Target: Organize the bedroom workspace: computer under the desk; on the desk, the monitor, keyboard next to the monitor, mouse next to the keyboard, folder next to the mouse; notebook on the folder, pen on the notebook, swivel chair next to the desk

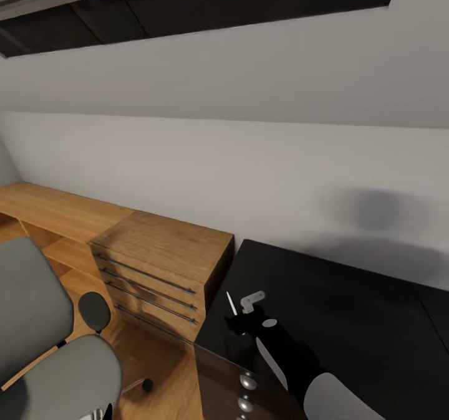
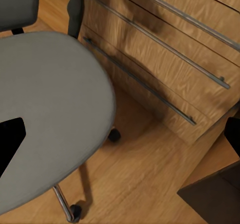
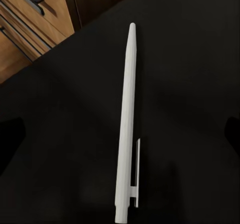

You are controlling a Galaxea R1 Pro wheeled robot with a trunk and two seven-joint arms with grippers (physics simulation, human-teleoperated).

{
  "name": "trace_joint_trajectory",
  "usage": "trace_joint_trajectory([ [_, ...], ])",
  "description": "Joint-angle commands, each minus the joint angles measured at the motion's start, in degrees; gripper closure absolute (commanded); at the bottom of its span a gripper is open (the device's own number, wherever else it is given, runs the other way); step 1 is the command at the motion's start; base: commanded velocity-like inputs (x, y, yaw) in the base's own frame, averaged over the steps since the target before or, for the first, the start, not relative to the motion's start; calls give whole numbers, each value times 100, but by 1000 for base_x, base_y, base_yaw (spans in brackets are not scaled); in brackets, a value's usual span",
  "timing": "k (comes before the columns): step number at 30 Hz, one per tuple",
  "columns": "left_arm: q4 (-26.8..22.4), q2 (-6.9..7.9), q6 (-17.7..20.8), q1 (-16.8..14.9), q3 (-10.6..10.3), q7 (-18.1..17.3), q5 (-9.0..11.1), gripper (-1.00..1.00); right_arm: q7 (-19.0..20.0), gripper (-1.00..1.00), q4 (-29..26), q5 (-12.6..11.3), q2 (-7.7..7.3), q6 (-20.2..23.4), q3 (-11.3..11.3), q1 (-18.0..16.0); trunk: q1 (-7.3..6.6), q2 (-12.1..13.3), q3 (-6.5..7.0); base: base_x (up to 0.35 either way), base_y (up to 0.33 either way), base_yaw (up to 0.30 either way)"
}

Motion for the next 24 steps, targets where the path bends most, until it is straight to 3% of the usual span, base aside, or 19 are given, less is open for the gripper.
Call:
trace_joint_trajectory([
  [1, -3, -3, -10, 1, 4, -6, 46, -100, -7, -100, -6, -59, -3, 25, 16, -5, 23, -46, -24, 0, 0, 0],
  [11, -6, -3, -10, 1, 4, -10, 46, -100, -7, -100, -5, -57, -1, 25, 16, -6, 243, -447, -204, 0, 0, 0],
  [24, -1, -3, -15, 1, 4, -10, 46, -100, -348, -100, -13, -25, 53, 323, 40, -6, 243, -447, -204, 0, 0, 0],
])
